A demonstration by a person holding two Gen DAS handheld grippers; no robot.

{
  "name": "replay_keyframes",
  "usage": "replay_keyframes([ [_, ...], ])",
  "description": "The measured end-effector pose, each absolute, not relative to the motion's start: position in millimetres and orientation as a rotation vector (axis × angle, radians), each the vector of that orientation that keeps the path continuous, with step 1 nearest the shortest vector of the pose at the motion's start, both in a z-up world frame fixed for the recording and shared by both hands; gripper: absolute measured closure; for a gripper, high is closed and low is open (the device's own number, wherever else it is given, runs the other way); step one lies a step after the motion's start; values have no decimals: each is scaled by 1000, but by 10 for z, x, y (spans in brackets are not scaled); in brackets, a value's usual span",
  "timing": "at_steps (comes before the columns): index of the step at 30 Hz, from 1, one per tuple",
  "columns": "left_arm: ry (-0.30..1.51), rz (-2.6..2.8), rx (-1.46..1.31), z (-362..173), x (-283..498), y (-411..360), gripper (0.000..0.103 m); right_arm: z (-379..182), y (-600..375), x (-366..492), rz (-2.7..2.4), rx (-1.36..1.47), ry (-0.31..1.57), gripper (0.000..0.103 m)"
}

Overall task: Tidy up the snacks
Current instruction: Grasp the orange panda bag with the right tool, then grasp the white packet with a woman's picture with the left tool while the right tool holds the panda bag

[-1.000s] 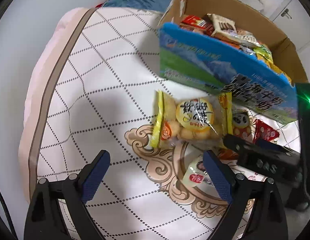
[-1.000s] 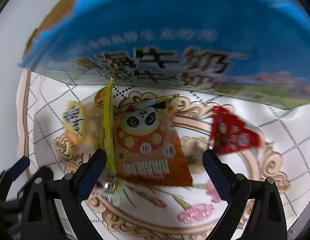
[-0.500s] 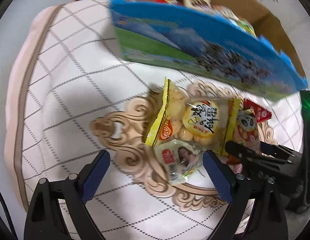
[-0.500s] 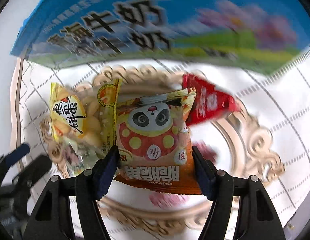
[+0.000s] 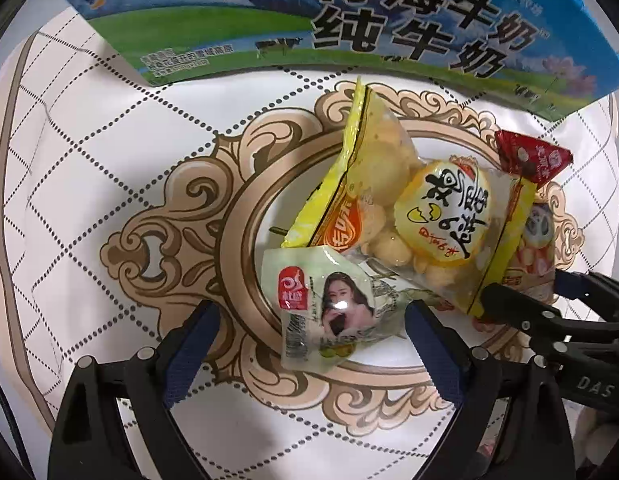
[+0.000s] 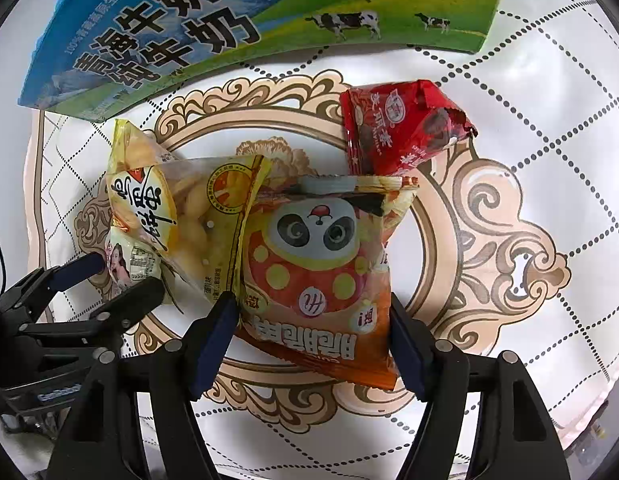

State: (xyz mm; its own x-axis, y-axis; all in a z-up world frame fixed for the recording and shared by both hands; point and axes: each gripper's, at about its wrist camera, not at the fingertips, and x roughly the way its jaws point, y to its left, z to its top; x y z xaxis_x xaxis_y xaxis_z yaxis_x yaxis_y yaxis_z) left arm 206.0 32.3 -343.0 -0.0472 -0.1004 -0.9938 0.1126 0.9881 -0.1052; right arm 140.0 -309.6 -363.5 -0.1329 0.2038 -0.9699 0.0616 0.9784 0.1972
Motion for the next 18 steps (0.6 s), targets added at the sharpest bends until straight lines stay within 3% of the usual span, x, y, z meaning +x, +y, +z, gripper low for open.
replay_keyframes([
  [2, 1593, -183, 18, -3462, 2054, 301, 17, -3614, -3117, 1429, 125, 192, 1705, 28],
  [4, 1584, -195, 35, -3488, 2036, 228, 35, -3583, -3046, 1436, 128, 179, 1706, 28],
  [6, 1571, -200, 31, -3454, 1964, 134, 48, -3582, -2921, 1424, 134, 166, 1702, 28],
  [11, 1556, -188, -9, -3322, 1838, 179, 55, -3478, -2879, 1330, 150, 176, 1690, 33],
  [15, 1550, -183, -29, -3187, 1725, 322, 59, -3356, -2892, 1182, 175, 183, 1680, 48],
  [18, 1557, -187, -40, -3158, 1615, 360, 60, -3203, -2901, 1132, 176, 192, 1678, 50],
])
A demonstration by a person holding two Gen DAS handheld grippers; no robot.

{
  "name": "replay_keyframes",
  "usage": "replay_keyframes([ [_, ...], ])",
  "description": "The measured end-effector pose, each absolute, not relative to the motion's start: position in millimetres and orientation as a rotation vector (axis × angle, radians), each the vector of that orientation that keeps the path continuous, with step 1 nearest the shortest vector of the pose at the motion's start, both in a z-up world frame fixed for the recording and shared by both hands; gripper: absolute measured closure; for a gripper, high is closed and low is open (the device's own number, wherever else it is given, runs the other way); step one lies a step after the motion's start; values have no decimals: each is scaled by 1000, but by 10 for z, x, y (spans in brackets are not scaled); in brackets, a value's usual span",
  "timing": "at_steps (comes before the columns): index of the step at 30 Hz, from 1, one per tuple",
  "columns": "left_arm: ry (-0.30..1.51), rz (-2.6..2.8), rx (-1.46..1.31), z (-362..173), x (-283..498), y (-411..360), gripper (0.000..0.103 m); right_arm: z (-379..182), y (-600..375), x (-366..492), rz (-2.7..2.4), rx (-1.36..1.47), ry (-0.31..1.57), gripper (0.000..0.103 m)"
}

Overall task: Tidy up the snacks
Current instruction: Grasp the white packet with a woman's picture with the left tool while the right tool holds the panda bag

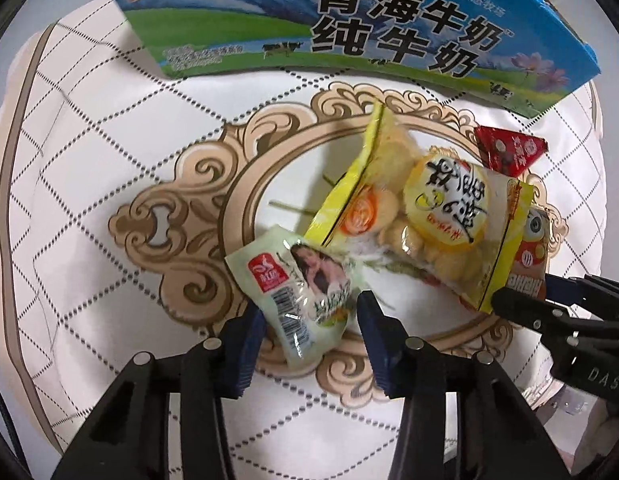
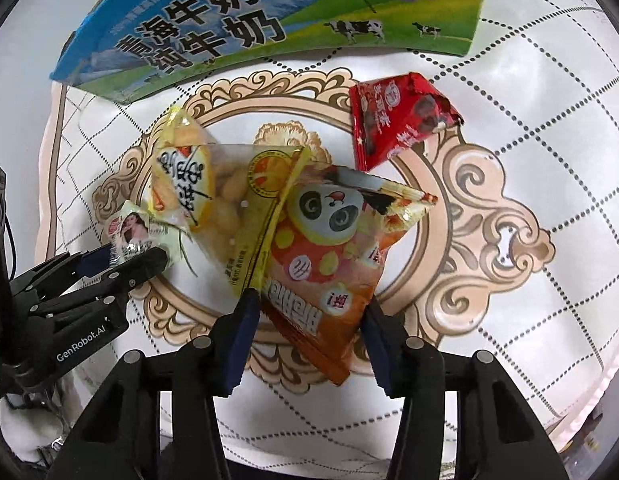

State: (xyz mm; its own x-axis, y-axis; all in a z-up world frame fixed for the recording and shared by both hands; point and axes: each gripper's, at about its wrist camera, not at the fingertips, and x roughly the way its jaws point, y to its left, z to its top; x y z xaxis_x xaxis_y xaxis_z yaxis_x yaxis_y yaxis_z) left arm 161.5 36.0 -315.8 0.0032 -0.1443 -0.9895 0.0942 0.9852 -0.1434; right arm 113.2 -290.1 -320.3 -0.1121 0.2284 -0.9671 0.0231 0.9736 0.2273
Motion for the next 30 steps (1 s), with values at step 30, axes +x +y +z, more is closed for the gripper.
replay_keyframes([
  [30, 1587, -178, -208, -2926, 1859, 1083, 42, -3527, -2987, 1437, 80, 192, 1624, 42],
])
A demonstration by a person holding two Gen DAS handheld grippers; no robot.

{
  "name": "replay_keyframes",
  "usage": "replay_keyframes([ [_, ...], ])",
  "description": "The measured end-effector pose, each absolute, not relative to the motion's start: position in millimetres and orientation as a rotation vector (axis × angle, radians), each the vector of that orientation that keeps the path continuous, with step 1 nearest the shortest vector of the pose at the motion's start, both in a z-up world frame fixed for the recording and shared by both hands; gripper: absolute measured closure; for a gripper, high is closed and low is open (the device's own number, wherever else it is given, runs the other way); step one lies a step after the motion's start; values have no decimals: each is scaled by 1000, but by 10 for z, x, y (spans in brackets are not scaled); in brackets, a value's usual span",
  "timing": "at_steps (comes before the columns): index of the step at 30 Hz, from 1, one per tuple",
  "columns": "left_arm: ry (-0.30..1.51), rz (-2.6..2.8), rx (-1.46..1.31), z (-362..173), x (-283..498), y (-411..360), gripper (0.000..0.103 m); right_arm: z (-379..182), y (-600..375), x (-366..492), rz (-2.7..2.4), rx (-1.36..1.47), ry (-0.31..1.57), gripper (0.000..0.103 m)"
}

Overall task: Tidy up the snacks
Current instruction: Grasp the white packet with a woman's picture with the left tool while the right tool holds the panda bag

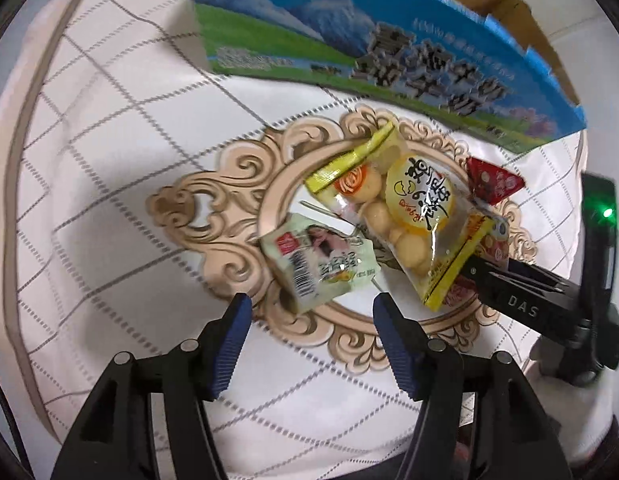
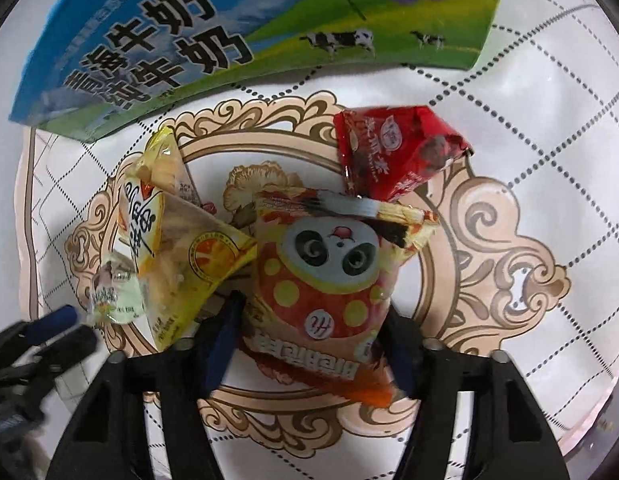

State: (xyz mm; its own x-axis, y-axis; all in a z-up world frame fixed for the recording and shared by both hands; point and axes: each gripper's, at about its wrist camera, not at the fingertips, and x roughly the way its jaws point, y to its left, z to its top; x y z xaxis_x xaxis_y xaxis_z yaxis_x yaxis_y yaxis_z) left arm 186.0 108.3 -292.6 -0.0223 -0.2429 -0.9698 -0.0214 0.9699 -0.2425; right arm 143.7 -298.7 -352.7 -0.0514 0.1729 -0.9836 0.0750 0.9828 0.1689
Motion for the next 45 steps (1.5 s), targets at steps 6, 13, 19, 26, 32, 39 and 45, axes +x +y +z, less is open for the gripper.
replay_keyframes([
  [6, 1567, -177, -256, -2848, 2024, 1210, 38, -3497, -3168, 1302, 85, 230, 1633, 45],
  [13, 1725, -237, -260, -3304, 2223, 903, 38, -3480, -3349, 1232, 79, 304, 1643, 45],
  [19, 1684, -220, -199, -3430, 2287, 737, 43, -3453, -3452, 1200, 72, 337, 1644, 46],
  [26, 1612, -213, -149, -3276, 2165, 650, 61, -3418, -3402, 1193, 83, 316, 1634, 48],
  [32, 1573, -210, -186, -3124, 1903, 670, 68, -3268, -3306, 1126, 119, 334, 1604, 49],
  [39, 1529, -242, -258, -2844, 1642, 664, 76, -2911, -3221, 1064, 184, 359, 1543, 49],
  [45, 1552, -317, -252, -2758, 1693, 643, 80, -2659, -3119, 1093, 226, 347, 1500, 50],
])
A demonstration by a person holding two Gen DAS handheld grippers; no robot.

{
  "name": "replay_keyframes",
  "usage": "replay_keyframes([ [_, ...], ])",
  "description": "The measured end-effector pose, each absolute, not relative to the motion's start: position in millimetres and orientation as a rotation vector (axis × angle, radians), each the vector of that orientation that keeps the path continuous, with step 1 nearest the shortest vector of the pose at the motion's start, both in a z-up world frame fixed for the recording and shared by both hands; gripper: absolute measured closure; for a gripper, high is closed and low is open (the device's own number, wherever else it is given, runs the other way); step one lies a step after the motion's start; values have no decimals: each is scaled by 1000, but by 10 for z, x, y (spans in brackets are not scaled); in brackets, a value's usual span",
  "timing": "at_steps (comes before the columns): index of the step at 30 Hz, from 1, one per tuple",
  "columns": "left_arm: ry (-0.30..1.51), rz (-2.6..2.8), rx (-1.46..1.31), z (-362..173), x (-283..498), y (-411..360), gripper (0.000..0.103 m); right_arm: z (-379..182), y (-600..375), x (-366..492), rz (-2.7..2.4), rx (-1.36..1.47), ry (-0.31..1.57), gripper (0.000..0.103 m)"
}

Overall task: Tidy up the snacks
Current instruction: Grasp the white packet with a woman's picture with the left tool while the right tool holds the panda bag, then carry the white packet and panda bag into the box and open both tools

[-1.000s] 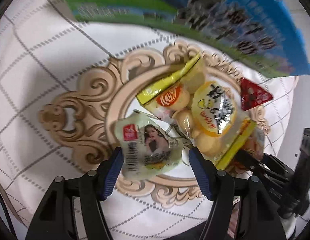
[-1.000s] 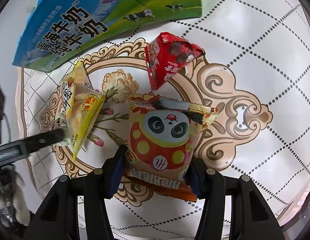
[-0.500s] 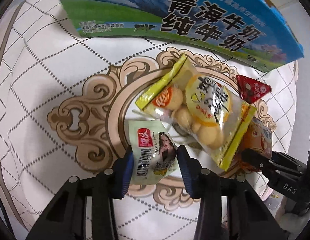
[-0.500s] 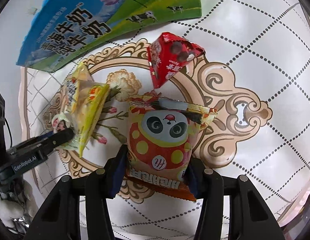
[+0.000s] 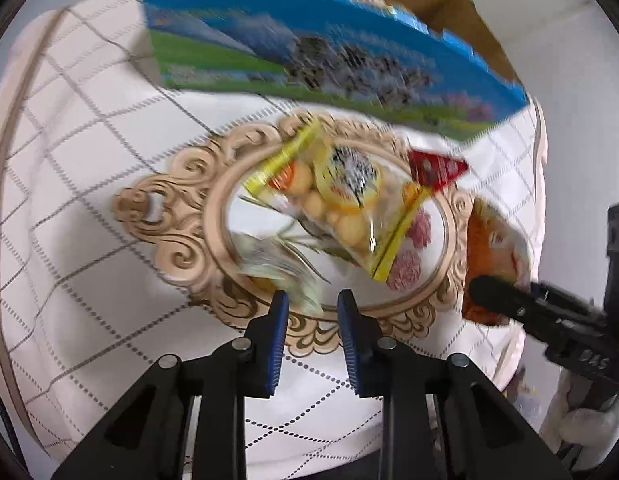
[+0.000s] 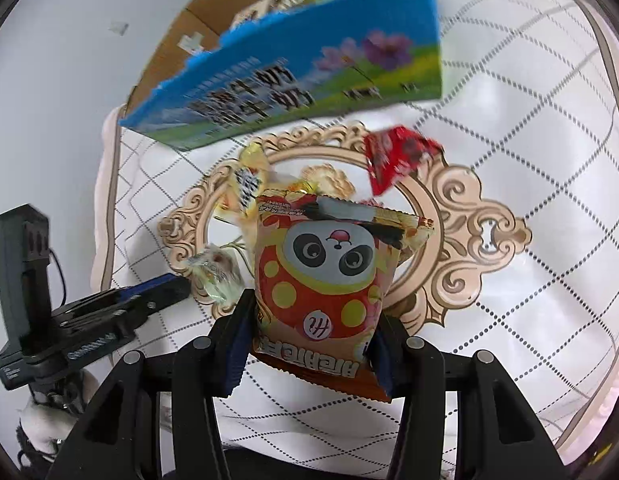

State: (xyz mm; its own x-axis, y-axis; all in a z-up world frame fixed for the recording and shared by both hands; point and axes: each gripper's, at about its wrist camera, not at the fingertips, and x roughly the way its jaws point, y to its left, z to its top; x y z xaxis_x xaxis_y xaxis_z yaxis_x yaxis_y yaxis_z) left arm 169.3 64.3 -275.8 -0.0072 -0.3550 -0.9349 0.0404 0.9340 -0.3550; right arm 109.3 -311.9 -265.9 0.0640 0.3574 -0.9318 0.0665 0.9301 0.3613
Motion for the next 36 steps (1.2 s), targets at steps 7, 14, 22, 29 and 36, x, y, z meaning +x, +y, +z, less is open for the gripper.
replay_keyframes([
  [7, 1609, -217, -346, -3176, 1887, 815, 50, -2835, -3197, 1135, 192, 393, 1520, 50],
  [14, 1635, -110, -370, -3319, 1977, 977, 42, -2973, -3280, 1137, 169, 434, 1532, 50],
  [22, 1655, -86, -343, -3422, 2177, 877, 31, -3129, -3287, 1167, 146, 451, 1553, 50],
  [29, 1626, -100, -262, -3445, 2274, 648, 33, -3198, -3271, 1210, 129, 447, 1557, 50],
  [36, 1564, -102, -206, -3371, 2036, 384, 46, -3230, -3282, 1203, 122, 445, 1557, 50],
])
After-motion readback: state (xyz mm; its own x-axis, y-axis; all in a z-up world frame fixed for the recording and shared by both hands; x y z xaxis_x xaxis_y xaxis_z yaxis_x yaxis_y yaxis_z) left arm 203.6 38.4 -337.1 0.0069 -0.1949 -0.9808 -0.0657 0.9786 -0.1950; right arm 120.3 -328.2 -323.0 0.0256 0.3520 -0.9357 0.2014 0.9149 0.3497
